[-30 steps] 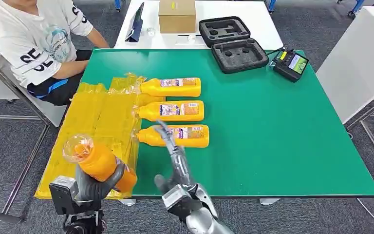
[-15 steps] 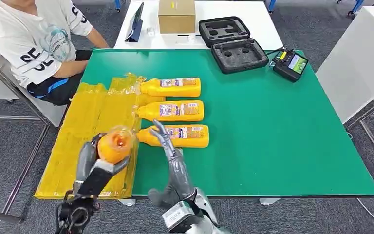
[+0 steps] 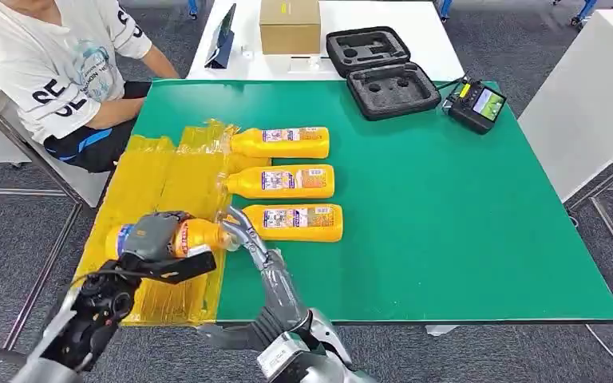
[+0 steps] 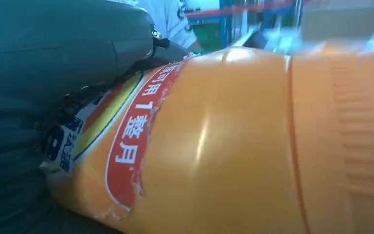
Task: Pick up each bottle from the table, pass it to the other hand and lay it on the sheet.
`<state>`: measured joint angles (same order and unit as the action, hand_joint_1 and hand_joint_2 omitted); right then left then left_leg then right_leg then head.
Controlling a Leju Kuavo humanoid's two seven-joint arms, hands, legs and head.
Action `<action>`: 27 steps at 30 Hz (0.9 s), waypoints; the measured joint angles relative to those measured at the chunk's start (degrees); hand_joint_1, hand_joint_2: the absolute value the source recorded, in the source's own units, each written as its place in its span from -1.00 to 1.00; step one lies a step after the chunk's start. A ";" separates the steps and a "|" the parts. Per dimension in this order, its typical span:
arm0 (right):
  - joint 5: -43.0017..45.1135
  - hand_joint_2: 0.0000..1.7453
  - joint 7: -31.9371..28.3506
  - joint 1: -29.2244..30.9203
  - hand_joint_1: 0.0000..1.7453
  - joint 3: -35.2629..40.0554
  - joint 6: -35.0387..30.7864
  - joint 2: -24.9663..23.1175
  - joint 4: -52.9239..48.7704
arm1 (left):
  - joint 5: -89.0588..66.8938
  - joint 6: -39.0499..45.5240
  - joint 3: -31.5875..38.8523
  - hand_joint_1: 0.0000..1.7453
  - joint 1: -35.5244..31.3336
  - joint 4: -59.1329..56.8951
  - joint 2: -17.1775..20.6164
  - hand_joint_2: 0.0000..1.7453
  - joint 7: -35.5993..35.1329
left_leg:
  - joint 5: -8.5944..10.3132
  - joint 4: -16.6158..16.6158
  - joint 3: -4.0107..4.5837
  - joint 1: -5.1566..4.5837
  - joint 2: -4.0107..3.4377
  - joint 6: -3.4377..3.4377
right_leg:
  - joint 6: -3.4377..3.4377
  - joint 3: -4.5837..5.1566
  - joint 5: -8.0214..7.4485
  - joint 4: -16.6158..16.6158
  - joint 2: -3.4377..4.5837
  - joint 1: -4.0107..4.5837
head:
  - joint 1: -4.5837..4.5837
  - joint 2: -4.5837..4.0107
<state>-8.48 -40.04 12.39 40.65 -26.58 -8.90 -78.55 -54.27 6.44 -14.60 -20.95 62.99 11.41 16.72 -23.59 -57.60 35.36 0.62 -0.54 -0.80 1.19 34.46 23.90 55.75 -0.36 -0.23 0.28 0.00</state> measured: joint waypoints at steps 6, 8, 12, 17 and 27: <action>0.83 1.00 0.00 0.00 -1.00 0.00 0.85 0.00 0.26 | -2.12 -3.67 -3.17 1.00 -4.39 -5.55 2.14 1.00 -1.40 | 0.00 0.00 0.03 -0.01 0.03 0.00 | 0.00 0.00 0.00 0.00 -0.01 -0.01 | 0.00 0.00; 1.31 1.00 0.00 -0.01 -1.00 0.00 1.29 -0.02 0.46 | -3.15 -5.57 -4.17 1.00 -5.81 -7.23 2.62 1.00 -2.25 | 0.00 0.00 0.03 -0.02 0.02 0.00 | 0.00 0.01 0.00 0.00 0.00 -0.01 | 0.00 0.00; 1.46 1.00 0.00 -0.02 -1.00 0.00 1.40 -0.31 0.76 | -4.11 -7.34 -5.55 1.00 -8.68 -10.38 3.08 1.00 -3.04 | 0.00 0.00 0.04 -0.01 0.01 0.00 | 0.00 0.01 0.00 0.00 0.00 -0.01 | 0.00 0.00; 1.46 1.00 0.00 -0.02 -1.00 0.00 1.40 -0.44 0.98 | -4.17 -7.82 -6.53 1.00 -10.23 -12.30 3.23 1.00 -3.19 | 0.00 0.00 0.03 0.00 0.01 0.00 | 0.00 0.01 0.00 0.00 0.00 0.00 | -0.02 0.00; 2.64 1.00 0.00 -0.06 -1.00 -0.22 2.38 -0.66 1.36 | -1.94 -12.28 -7.56 -0.68 -13.48 -16.91 3.15 1.00 -3.28 | 0.00 0.00 0.00 -0.01 0.00 0.00 | 0.00 -0.01 0.00 0.00 0.00 -0.01 | 0.02 0.00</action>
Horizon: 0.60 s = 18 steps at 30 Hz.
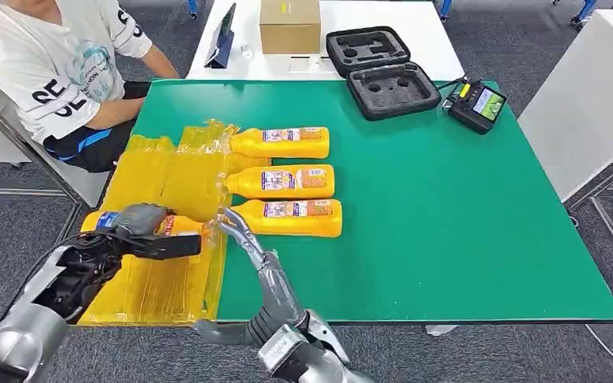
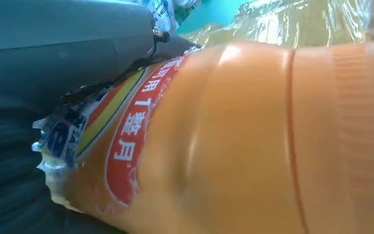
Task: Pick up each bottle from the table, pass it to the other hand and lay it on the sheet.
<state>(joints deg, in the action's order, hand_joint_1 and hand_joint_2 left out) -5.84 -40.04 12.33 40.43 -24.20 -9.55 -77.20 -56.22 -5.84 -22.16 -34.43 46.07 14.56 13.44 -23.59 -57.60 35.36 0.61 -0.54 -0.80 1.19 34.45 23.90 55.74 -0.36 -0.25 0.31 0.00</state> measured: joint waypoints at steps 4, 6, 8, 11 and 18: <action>0.00 1.00 0.00 0.00 -1.00 -0.37 0.13 -0.22 0.17 | 0.00 -0.11 -0.37 -1.00 -0.25 -0.70 -0.02 1.00 0.11 | 0.00 0.00 -0.04 0.00 0.02 0.00 | 0.00 -0.05 0.00 0.00 -0.01 0.00 | -0.02 0.00; 0.02 1.00 0.00 0.00 -1.00 -0.55 0.24 -0.26 0.28 | 0.13 -0.20 -0.41 -1.00 -0.26 -0.98 -0.09 -1.00 0.11 | 0.00 0.01 -0.06 0.00 0.02 0.00 | 0.00 -0.08 0.00 0.00 -0.01 0.00 | -0.02 0.00; 0.02 1.00 0.00 0.00 -1.00 -0.83 0.55 -0.35 0.54 | 0.88 -0.83 -0.48 -1.00 -0.23 -1.25 -0.13 -1.00 0.26 | 0.00 0.01 -0.10 0.00 0.01 0.00 | 0.00 -0.12 0.00 0.00 0.00 0.00 | -0.02 0.00; 0.00 1.00 0.00 0.00 -1.00 -1.09 0.68 -0.52 0.94 | 2.12 -2.14 -0.52 -1.00 -0.36 -1.75 -0.22 -1.00 0.72 | 0.00 0.01 -0.20 0.00 0.03 0.00 | 0.00 -0.22 0.00 0.00 -0.01 0.00 | -0.02 0.00; -0.90 1.00 0.00 -0.08 -1.00 -2.23 0.83 -1.09 2.12 | 8.14 -7.33 -0.59 -1.00 -1.99 -3.23 -0.68 -1.00 3.65 | 0.00 0.01 -0.26 -0.04 0.04 0.00 | 0.00 -0.30 0.01 -0.01 -0.03 -0.01 | -0.02 0.00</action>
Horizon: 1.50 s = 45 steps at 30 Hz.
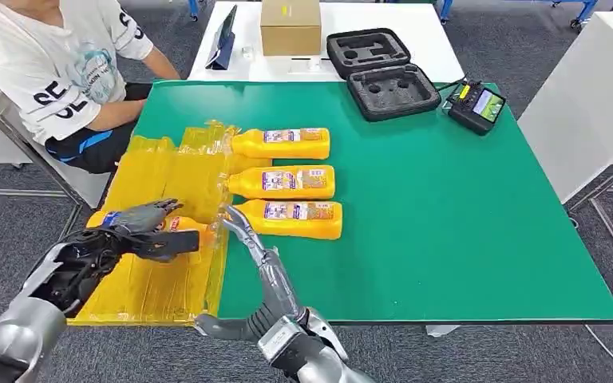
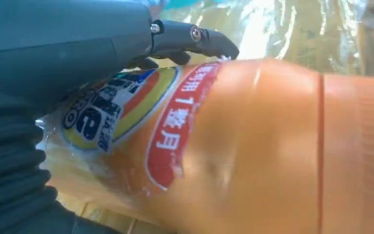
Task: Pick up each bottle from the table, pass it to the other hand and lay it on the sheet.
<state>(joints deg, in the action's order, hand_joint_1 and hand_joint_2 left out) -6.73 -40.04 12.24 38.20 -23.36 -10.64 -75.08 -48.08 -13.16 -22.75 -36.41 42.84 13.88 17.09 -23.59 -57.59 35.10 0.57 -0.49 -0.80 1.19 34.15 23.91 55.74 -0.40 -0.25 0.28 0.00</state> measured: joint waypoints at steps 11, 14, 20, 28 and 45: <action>-2.16 1.00 0.00 -1.11 -1.00 -1.44 0.13 -0.52 1.79 | 22.78 -12.24 5.38 -1.00 -0.69 -0.61 -0.72 -1.00 2.77 | 0.00 0.01 -0.18 -0.01 0.05 -0.01 | 0.00 -0.22 0.02 -0.01 -0.11 0.00 | 0.00 0.00; -2.51 1.00 0.00 -1.35 -1.00 -1.55 0.13 -0.61 2.05 | 24.10 -12.41 6.80 -1.00 -0.36 -0.65 -1.20 -1.00 2.77 | 0.00 0.01 -0.18 -0.01 0.04 -0.01 | 0.01 -0.22 0.01 0.00 -0.09 0.00 | 0.00 0.00; -2.51 1.00 0.00 -1.55 -1.00 -1.77 0.13 -0.63 2.29 | 24.66 -12.65 8.28 -1.00 0.04 -0.68 -1.55 -1.00 2.77 | -0.01 0.01 -0.17 0.01 0.02 0.00 | 0.00 -0.18 0.02 0.00 -0.07 0.00 | 0.00 0.00; -4.46 1.00 0.09 -2.27 -1.00 -2.01 0.57 -0.70 2.40 | 30.53 5.36 10.65 -1.00 3.04 -0.31 -3.13 -1.00 4.85 | -0.01 0.01 -0.08 0.02 -0.02 0.00 | 0.00 -0.04 0.02 0.00 -0.06 0.00 | -0.04 0.00; -66.55 1.00 43.69 6.36 -1.00 -11.30 -1.73 3.48 12.44 | 28.32 53.14 25.56 -1.00 16.15 16.24 -6.10 1.00 19.01 | 0.00 -0.01 0.15 0.01 -0.07 -0.02 | 0.01 0.16 0.00 -0.01 0.01 0.00 | -0.02 0.00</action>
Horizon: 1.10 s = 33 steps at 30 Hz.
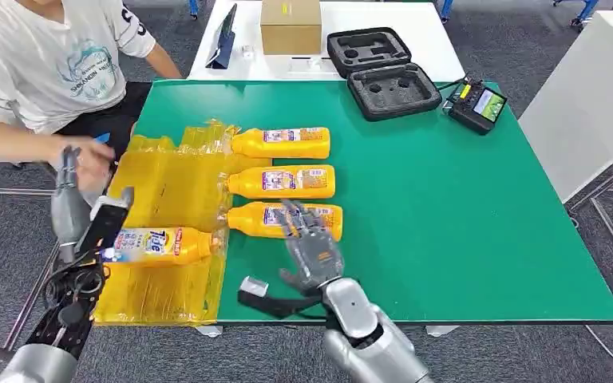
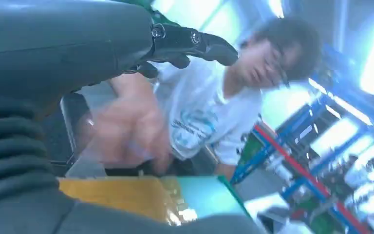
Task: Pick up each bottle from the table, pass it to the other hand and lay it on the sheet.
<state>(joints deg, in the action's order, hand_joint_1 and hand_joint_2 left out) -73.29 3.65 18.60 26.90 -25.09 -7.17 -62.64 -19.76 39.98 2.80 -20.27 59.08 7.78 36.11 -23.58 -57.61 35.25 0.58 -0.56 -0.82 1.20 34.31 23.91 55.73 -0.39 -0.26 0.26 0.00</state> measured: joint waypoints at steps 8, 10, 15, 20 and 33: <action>-1.94 1.00 3.19 2.39 -1.00 -3.36 1.49 0.63 4.63 | 1.46 0.04 4.85 -1.00 2.82 4.04 -1.60 1.00 0.35 | 0.00 0.00 0.04 0.02 0.04 0.00 | 0.00 0.04 0.00 0.00 0.00 0.01 | 0.02 0.00; -2.29 1.00 3.87 2.92 -1.00 -3.93 1.81 0.81 5.70 | 1.57 0.00 5.00 -1.00 3.00 4.35 -1.79 1.00 0.22 | 0.00 0.00 0.05 0.02 0.04 0.00 | 0.00 0.05 0.00 0.00 0.00 0.01 | 0.00 0.00; -2.49 1.00 3.98 4.68 -1.00 -4.94 2.54 0.81 9.31 | 2.14 -0.28 5.00 -1.00 3.13 4.72 -2.36 1.00 0.02 | 0.00 0.00 0.06 0.00 0.05 0.00 | 0.01 0.04 -0.01 0.00 0.00 0.00 | 0.02 0.00; -0.39 1.00 2.79 7.98 -1.00 -5.83 3.02 0.50 14.84 | 2.53 -0.37 4.91 -1.00 3.01 4.72 -2.80 1.00 -0.09 | 0.01 -0.01 0.06 0.00 0.05 -0.01 | 0.01 0.04 -0.02 0.00 -0.01 0.00 | 0.02 0.00; 6.93 1.00 -3.76 16.26 -1.00 -8.11 4.88 -1.07 27.89 | 3.43 -0.35 4.69 -1.00 1.64 3.78 -3.39 1.00 0.00 | 0.02 -0.02 0.11 0.01 0.03 -0.01 | 0.02 0.11 -0.03 0.01 0.01 0.00 | 0.02 0.00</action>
<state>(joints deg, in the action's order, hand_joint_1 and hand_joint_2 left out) -66.35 -0.11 34.86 18.80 -20.22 -8.24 -34.75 -16.33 39.63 7.50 -18.62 62.86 4.39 36.11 -23.57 -57.62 35.35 0.59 -0.53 -0.83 1.21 34.42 23.88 55.74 -0.38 -0.25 0.28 0.00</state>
